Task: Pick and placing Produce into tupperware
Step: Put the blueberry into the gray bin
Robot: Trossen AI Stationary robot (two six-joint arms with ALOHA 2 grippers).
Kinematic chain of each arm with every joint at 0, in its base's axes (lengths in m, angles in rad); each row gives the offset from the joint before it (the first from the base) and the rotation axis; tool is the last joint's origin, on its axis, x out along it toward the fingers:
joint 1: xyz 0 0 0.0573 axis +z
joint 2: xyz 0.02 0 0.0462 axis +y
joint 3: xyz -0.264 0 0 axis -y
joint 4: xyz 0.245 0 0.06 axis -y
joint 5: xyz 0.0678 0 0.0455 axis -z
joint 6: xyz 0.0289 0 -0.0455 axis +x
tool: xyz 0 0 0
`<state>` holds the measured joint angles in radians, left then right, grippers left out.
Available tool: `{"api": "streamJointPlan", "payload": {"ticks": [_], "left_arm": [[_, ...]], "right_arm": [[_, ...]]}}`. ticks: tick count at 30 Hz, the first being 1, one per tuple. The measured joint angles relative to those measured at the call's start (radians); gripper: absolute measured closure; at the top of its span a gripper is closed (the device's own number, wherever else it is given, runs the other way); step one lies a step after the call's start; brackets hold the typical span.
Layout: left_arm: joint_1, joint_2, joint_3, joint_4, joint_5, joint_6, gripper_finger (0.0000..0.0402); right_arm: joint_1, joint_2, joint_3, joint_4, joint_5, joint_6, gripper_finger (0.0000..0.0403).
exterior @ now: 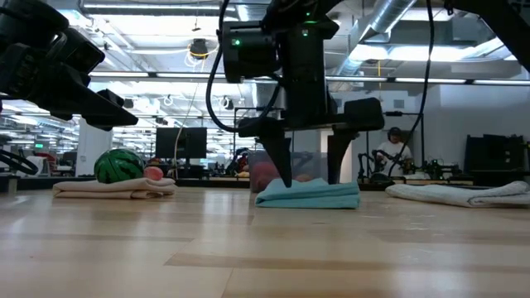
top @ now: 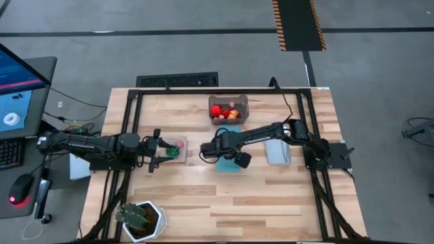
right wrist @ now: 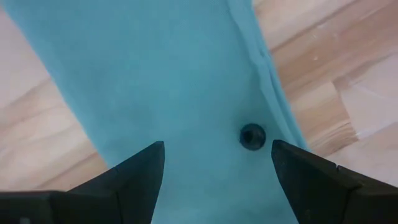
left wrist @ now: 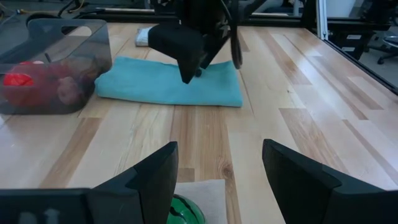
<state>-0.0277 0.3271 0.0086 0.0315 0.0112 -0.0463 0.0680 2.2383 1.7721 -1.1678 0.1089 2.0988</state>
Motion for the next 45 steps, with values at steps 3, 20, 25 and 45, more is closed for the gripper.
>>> {"api": "streamJointPlan", "payload": {"ticks": [3,20,25,45], "left_arm": [[0.000,0.000,0.000,0.000,0.000,0.000,0.0178],[0.000,0.000,0.000,0.000,0.000,0.000,0.0178],[0.000,0.000,0.000,0.000,0.000,0.000,0.0178],[0.000,0.000,0.000,0.000,0.000,0.000,0.0178]], "right_arm": [[-0.001,0.000,0.000,-0.002,0.001,0.033,0.0085],[0.003,0.000,-0.051,0.029,0.003,0.153,0.0101],[0.002,0.000,-0.051,0.034,0.021,0.129,0.0109],[0.004,0.000,-0.051,0.016,0.016,0.022,0.0336]]}}
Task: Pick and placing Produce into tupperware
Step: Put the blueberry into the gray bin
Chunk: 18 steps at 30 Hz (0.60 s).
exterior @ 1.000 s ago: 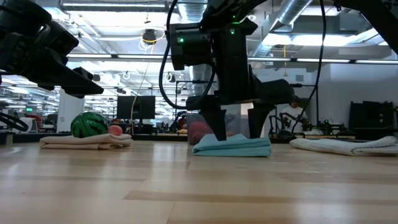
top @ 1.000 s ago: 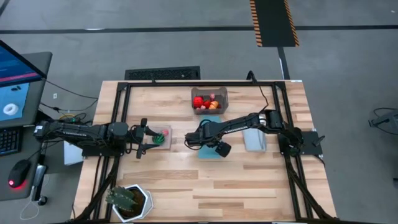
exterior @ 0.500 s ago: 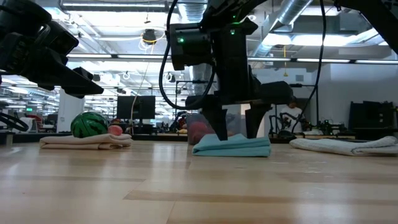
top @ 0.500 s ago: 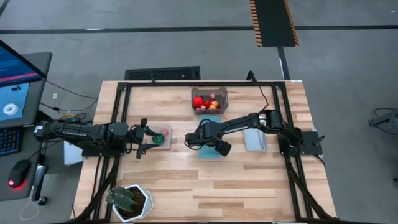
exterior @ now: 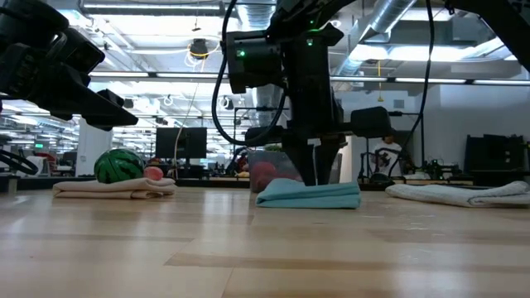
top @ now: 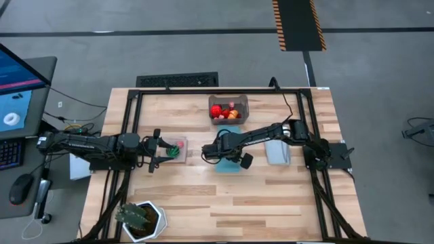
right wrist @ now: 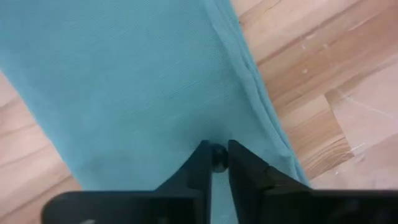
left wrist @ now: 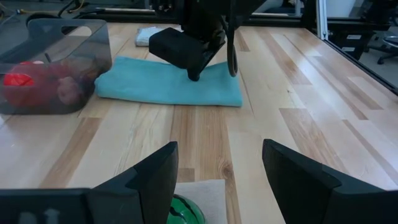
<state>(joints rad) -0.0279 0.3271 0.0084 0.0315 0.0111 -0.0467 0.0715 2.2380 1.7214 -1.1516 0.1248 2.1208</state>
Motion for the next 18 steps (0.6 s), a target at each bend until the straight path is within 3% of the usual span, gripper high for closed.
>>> {"api": "streamJointPlan", "payload": {"ticks": [4,18], "left_arm": [[0.000,0.000,0.000,0.000,0.000,0.000,0.0178],[0.000,0.000,0.000,0.000,0.000,0.000,0.0178]], "right_arm": [[0.000,-0.002,0.001,0.004,-0.004,-0.002,0.0354],[-0.023,-0.044,0.031,0.018,0.010,-0.088,0.0339]]}}
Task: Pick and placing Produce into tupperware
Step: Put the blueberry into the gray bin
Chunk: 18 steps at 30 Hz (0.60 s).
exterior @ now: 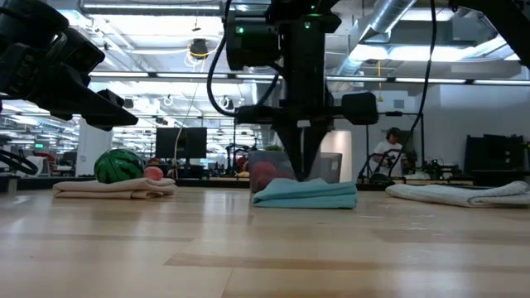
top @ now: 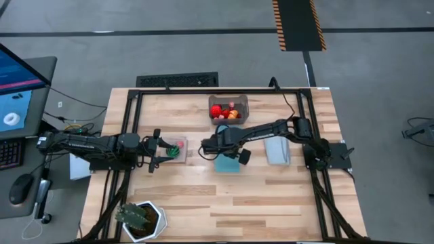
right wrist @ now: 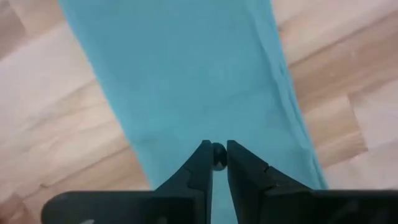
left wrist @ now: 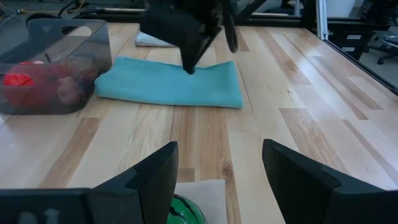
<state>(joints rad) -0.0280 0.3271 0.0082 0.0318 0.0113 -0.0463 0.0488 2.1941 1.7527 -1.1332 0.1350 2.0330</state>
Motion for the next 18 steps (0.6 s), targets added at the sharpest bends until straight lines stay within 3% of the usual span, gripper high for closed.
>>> {"api": "streamJointPlan", "payload": {"ticks": [9,18], "left_arm": [[0.000,0.000,0.000,0.000,0.000,0.000,0.0178],[0.000,0.000,0.000,0.000,0.000,0.000,0.0178]], "right_arm": [[-0.046,-0.044,0.000,0.009,0.047,-0.073,0.0344],[-0.179,-0.117,-0.003,0.032,0.046,-0.304,0.0344]]}}
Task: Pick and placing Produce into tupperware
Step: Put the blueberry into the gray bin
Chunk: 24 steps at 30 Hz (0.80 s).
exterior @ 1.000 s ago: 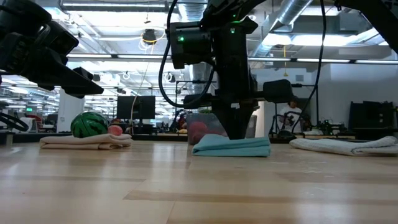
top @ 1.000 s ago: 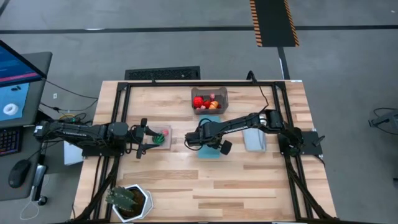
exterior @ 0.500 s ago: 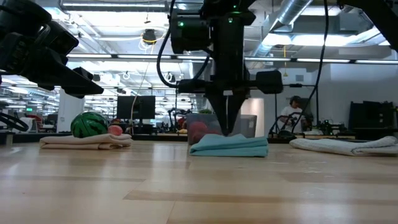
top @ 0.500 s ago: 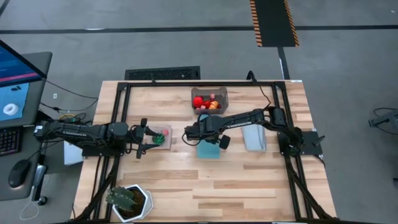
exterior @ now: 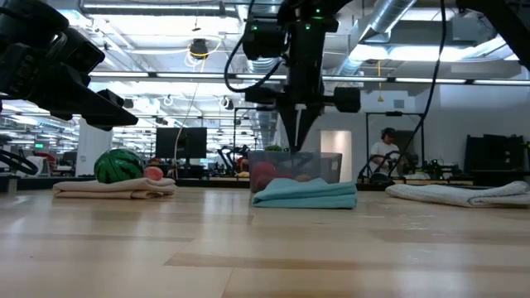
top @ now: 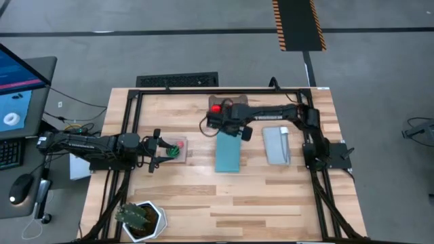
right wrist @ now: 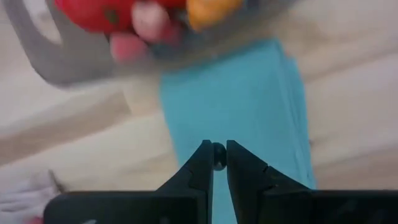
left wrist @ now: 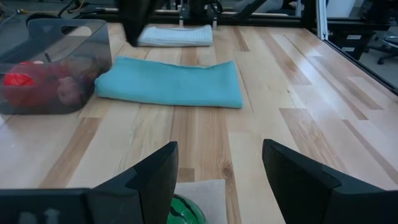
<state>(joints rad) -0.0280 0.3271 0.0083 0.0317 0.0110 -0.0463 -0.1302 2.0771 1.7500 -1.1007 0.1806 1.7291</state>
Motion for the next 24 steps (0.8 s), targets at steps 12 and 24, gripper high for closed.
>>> {"api": "streamJointPlan", "payload": {"ticks": [12,24], "left_arm": [[0.000,0.000,0.000,0.000,0.000,0.000,0.0178],[0.000,0.000,0.000,0.000,0.000,0.000,0.0178]], "right_arm": [[-0.186,-0.104,0.001,0.058,-0.030,-0.259,0.0344],[-0.323,-0.072,0.000,0.034,-0.181,-0.520,0.0301]]}}
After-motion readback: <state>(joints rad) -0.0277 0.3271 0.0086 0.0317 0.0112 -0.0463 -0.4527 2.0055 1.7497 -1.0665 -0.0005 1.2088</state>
